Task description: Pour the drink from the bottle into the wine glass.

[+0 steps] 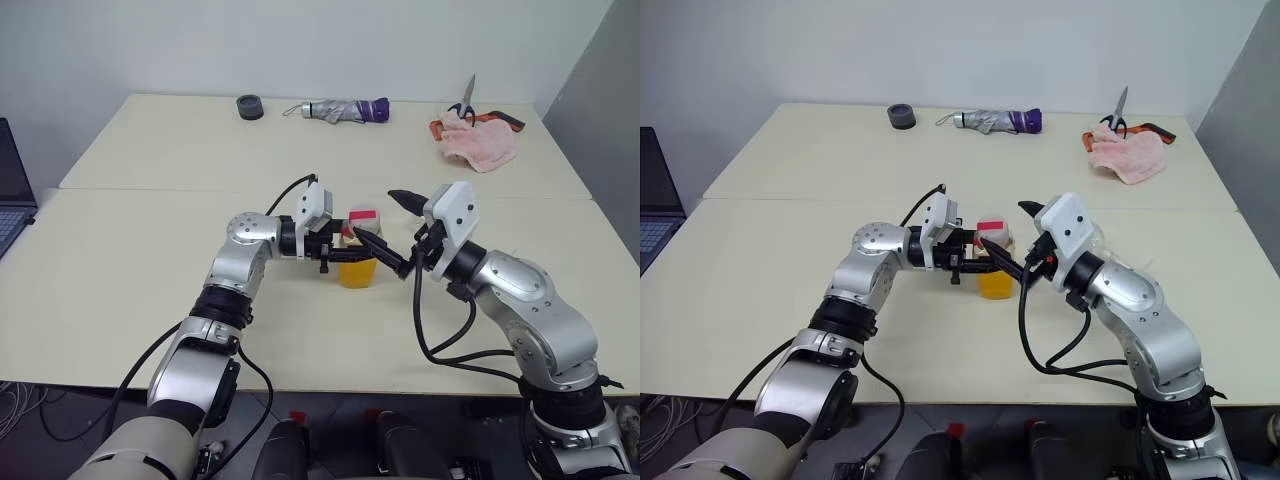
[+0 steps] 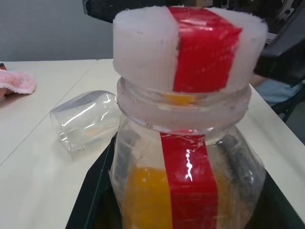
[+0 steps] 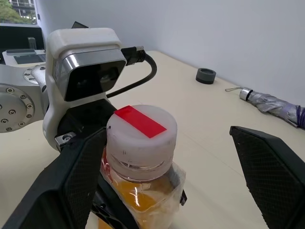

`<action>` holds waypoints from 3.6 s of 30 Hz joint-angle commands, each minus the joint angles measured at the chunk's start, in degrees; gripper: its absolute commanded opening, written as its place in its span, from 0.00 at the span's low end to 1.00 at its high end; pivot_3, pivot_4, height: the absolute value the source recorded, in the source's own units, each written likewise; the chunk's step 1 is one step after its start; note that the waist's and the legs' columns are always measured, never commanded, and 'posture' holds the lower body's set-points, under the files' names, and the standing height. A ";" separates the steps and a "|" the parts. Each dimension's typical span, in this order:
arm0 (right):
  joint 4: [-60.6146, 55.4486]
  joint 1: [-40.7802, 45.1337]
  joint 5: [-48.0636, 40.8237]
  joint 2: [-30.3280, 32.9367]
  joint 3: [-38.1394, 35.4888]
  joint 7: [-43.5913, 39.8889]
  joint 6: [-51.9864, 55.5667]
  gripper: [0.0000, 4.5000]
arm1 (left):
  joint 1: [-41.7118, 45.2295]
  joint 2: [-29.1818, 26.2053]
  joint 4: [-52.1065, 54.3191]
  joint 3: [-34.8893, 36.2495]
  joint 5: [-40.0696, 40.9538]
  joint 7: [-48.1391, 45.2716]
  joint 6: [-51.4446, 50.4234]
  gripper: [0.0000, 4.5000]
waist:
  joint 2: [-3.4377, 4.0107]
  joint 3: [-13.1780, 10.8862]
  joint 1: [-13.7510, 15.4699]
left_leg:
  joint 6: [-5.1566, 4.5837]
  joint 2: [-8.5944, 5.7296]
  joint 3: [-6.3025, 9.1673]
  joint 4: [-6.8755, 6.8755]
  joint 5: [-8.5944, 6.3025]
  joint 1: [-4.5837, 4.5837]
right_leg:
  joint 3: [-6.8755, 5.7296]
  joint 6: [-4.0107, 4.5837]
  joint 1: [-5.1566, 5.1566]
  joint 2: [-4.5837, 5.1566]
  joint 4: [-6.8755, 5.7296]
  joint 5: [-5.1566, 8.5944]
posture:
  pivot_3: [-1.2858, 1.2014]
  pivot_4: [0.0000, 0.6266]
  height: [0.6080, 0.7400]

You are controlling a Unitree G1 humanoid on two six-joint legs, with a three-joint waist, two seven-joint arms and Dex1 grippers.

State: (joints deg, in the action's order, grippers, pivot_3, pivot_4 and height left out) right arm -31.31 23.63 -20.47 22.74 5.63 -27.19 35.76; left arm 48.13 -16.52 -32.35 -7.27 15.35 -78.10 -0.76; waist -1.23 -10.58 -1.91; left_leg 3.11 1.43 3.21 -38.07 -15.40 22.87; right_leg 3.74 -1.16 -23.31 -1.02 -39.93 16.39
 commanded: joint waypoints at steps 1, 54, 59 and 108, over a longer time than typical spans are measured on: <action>-3.15 -0.01 -2.53 -0.16 -1.44 -0.74 0.28 0.97 | 1.89 -0.04 1.40 0.90 0.61 0.22 1.16 0.40 | 0.00 0.00 0.00 | 0.00 0.00 0.00 0.00 0.00 0.00 | 0.00 0.00 0.00 0.00 0.00 0.00 | 0.52 0.24 1.00; 5.78 6.99 -6.15 -0.16 0.64 -6.28 -1.25 0.44 | 0.82 0.68 3.49 0.91 1.32 0.63 0.33 0.40 | 0.00 0.00 -0.01 | 0.00 0.00 0.00 0.00 0.00 0.00 | -0.01 0.00 0.00 0.00 0.00 0.00 | 0.52 0.24 1.00; 5.24 6.68 -3.43 0.66 1.53 -7.17 -4.40 0.40 | 0.68 0.74 3.67 0.95 1.32 0.67 0.15 0.39 | 0.00 0.00 -0.02 | 0.00 0.01 0.00 0.00 0.00 0.00 | -0.01 0.00 0.00 0.00 0.00 0.00 | 0.52 0.24 1.00; -7.44 -21.70 -20.30 13.88 -20.39 -5.40 1.74 1.00 | -5.97 -8.38 11.23 12.58 2.99 19.14 -6.15 0.39 | 0.02 0.00 -0.59 | 0.00 0.09 -0.16 0.02 0.00 -0.16 | 0.20 -0.06 0.05 -0.09 -0.03 0.02 | 0.52 0.24 1.00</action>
State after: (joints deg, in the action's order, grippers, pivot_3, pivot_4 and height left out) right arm -35.74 -0.19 -38.38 36.03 -17.15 -31.68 36.07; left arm 41.73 -23.87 -22.89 2.52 17.65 -61.92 -7.41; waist -1.21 -10.57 -2.50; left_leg 3.11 1.54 3.11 -38.05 -15.40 22.72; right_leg 3.90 -1.23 -23.25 -1.14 -39.96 16.41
